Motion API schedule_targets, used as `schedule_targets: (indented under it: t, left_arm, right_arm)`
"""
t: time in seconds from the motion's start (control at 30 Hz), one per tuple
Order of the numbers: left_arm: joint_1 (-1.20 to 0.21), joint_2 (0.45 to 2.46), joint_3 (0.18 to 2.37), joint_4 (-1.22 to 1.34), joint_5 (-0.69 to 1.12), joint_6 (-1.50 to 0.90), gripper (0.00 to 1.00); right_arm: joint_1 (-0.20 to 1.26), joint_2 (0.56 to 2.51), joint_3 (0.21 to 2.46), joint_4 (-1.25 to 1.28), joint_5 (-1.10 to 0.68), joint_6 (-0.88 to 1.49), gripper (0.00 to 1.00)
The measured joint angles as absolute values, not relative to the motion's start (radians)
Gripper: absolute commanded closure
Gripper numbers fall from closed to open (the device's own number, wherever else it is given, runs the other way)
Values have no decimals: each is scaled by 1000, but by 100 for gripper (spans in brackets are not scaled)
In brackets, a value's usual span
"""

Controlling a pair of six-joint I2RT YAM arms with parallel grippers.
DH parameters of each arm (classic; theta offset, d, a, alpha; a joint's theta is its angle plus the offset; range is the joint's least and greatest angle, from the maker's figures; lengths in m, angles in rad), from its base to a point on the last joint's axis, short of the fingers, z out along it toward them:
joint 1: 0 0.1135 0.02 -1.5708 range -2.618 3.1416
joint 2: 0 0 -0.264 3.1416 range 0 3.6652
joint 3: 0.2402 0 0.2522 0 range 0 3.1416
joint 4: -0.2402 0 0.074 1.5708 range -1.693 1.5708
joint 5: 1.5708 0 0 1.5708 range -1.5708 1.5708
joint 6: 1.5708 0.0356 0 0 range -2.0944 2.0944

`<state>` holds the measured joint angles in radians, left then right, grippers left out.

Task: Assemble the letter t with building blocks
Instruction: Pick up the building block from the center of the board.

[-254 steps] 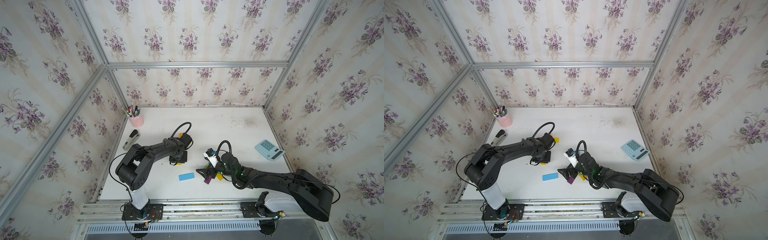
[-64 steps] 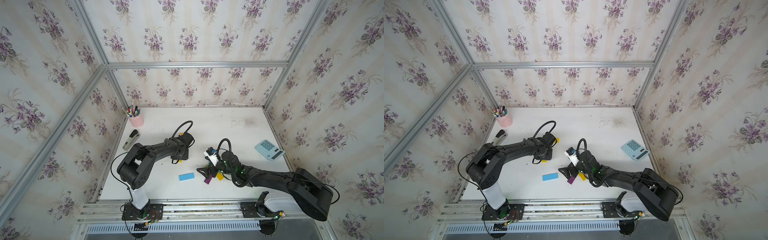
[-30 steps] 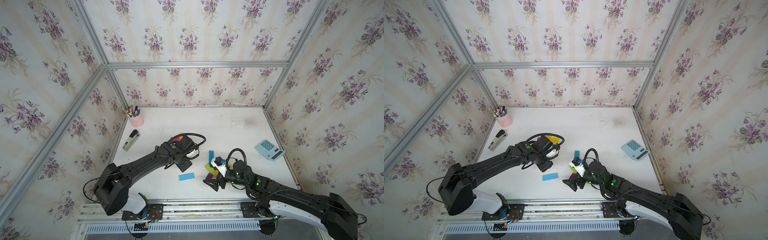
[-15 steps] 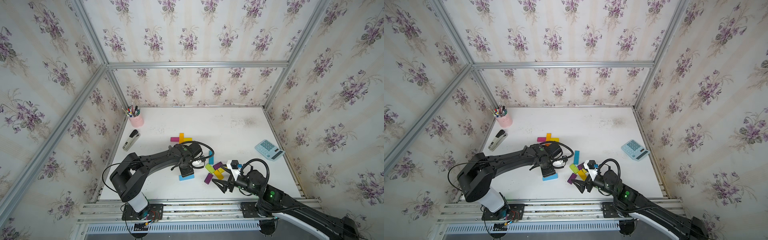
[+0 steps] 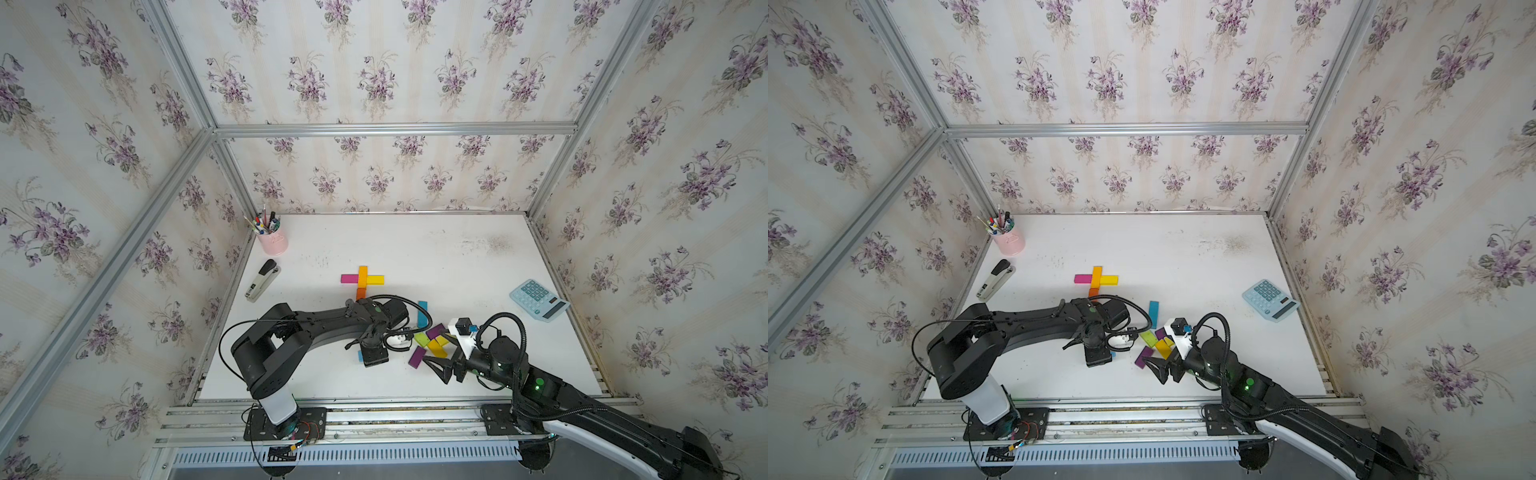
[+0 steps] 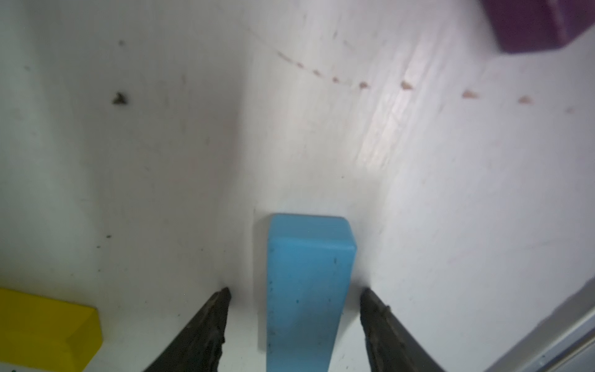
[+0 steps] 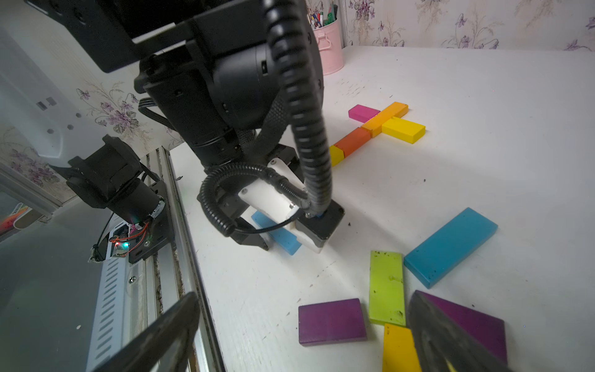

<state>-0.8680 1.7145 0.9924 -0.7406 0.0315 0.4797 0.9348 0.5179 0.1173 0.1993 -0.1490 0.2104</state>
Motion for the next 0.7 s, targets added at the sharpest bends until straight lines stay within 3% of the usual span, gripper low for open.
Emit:
schedule_targets:
  t: [0.07, 0.17, 0.27, 0.37, 0.7]
  left_arm:
    - [-867, 1724, 1000, -748, 38, 480, 44]
    - [-866, 1745, 1020, -761, 41, 478, 69]
    - [-862, 1758, 1031, -771, 39, 478, 74]
    - [-862, 1762, 1031, -772, 40, 477, 89]
    - [-847, 1697, 1122, -789, 79, 551, 81]
  right_arm:
    - [934, 518, 117, 199, -151, 210, 0]
    - [931, 513, 117, 199, -152, 210, 0]
    - [925, 504, 116, 200, -152, 211, 0]
    - [913, 516, 116, 205, -158, 214, 0]
    - [878, 663, 215, 206, -180, 206, 0]
